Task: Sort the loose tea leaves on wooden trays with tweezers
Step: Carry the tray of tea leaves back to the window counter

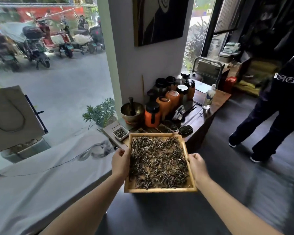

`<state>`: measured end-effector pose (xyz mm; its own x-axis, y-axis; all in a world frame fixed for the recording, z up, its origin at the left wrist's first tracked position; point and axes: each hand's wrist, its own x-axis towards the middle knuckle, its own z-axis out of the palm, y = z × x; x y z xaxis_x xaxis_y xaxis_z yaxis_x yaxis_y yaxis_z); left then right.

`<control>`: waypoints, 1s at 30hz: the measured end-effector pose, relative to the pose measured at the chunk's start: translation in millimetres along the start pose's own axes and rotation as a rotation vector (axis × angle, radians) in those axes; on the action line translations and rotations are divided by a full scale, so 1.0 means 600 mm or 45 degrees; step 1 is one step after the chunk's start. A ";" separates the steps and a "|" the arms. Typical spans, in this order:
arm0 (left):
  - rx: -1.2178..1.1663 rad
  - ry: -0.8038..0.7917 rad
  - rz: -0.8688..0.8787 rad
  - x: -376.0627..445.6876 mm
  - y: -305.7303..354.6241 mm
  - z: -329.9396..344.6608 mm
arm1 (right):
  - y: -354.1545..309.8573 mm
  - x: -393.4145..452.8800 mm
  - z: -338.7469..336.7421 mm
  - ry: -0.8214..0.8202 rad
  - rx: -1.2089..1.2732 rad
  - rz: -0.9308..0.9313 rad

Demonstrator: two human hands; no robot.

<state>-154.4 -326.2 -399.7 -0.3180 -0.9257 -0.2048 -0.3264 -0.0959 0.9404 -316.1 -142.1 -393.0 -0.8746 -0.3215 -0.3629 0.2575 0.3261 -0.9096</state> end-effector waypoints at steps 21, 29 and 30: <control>-0.143 0.659 -0.455 0.214 -0.058 0.225 | -0.031 0.500 0.155 -0.667 -0.619 0.018; -0.184 0.567 -0.574 0.218 -0.141 0.257 | 0.022 0.567 0.190 -0.759 -0.682 0.042; -0.181 0.549 -0.584 0.222 -0.153 0.261 | 0.030 0.575 0.193 -0.767 -0.688 0.042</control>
<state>-306.1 -383.1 -556.0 0.2219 -0.8400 -0.4951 -0.2134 -0.5373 0.8159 -565.6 -350.1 -558.1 -0.4586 -0.6778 -0.5747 -0.0893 0.6786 -0.7291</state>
